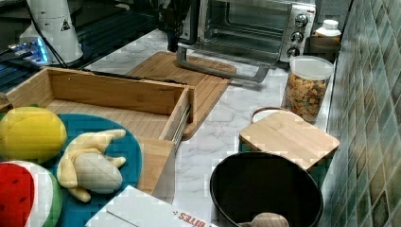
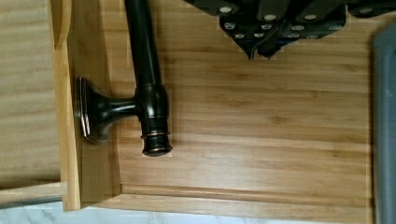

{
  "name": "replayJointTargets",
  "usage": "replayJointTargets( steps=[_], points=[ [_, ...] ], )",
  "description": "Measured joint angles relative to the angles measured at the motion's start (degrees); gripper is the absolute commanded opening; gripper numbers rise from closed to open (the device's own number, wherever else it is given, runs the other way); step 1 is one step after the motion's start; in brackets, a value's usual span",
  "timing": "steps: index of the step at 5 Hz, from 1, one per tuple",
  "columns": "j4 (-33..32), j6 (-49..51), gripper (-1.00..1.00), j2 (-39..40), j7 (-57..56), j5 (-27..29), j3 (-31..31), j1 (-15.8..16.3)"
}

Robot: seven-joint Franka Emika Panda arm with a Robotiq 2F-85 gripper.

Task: Close the drawer.

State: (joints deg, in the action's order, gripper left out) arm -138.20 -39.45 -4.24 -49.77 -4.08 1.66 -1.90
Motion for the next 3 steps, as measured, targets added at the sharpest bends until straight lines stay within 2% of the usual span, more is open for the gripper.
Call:
replayJointTargets(
  steps=[3],
  points=[
    [-6.6,-5.0,-1.0,0.6,-10.6,-1.1,2.4,-0.1]
  ],
)
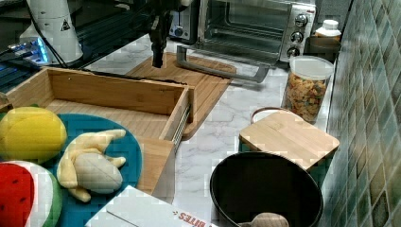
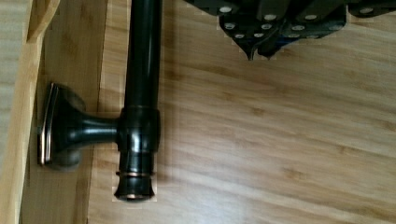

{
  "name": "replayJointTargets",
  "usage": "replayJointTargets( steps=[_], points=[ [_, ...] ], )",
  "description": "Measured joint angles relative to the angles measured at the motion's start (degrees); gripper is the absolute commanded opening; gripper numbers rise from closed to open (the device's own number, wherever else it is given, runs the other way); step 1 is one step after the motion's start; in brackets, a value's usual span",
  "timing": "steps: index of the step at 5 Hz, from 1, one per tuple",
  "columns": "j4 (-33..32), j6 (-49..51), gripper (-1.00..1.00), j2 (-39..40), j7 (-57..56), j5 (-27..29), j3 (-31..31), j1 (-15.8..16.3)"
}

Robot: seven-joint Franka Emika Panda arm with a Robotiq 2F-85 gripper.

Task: Close the drawer.

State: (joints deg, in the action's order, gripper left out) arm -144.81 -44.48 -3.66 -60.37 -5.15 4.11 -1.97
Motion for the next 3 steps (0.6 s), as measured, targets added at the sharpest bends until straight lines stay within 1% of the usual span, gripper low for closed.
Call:
replayJointTargets(
  steps=[1,3],
  points=[
    [0.0,0.0,-1.0,0.7,-1.2,-0.3,0.5,-0.9],
    [0.0,0.3,-1.0,2.6,-3.5,-0.3,2.8,-4.0]
  ],
)
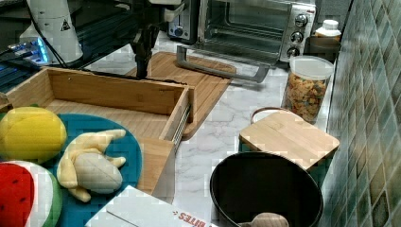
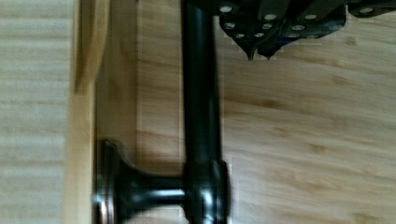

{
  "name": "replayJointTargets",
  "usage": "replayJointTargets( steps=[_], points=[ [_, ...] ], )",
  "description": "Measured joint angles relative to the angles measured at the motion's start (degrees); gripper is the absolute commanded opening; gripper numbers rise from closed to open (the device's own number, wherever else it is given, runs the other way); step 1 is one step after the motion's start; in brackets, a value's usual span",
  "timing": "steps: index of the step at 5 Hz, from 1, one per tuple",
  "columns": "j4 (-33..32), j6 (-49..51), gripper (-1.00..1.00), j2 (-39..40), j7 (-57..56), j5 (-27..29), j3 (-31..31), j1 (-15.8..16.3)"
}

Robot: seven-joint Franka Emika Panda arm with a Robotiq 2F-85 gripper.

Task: Close the drawer.

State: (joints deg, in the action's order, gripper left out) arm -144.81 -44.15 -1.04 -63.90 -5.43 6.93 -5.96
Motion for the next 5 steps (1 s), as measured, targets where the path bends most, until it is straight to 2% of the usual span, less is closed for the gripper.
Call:
replayJointTargets(
  steps=[1,3,5],
  points=[
    [0.4,0.4,-1.0,1.5,-4.5,0.3,1.3,-1.2],
    [2.2,2.2,-1.0,2.5,-11.1,0.4,2.0,-0.4],
    [8.8,6.7,-1.0,7.7,-16.2,0.4,4.6,-0.5]
  ],
)
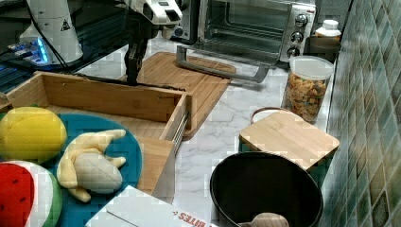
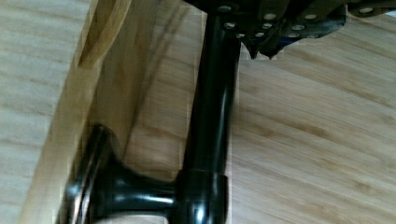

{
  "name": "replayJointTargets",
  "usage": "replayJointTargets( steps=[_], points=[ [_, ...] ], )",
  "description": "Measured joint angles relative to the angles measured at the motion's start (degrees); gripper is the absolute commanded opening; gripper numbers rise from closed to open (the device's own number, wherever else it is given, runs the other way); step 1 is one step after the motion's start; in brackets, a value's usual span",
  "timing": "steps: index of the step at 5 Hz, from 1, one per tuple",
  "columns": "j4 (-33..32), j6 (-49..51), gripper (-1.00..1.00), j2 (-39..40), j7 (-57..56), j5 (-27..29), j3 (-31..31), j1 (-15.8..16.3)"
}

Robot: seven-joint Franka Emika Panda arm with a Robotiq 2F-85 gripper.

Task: Close the drawer.

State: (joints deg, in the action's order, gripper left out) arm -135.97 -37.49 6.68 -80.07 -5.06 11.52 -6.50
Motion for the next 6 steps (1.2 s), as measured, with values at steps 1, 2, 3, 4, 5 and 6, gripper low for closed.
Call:
replayJointTargets(
  steps=[1,2,3,4,5,6],
  points=[
    [3.1,0.0,-1.0,2.4,-2.7,-0.9,2.1,-1.8],
    [4.9,-3.2,-1.0,3.7,-2.7,-1.1,4.5,-4.3],
    [6.4,-7.7,-1.0,4.8,-2.7,-1.1,2.6,-11.1],
    [7.7,-12.9,-1.0,6.8,-2.7,-1.3,3.0,-13.5],
    [7.8,-14.3,-1.0,7.3,-0.8,-4.6,4.5,-11.6],
    [7.8,-14.0,-1.0,7.3,-0.3,-6.3,5.1,-10.2]
  ],
)
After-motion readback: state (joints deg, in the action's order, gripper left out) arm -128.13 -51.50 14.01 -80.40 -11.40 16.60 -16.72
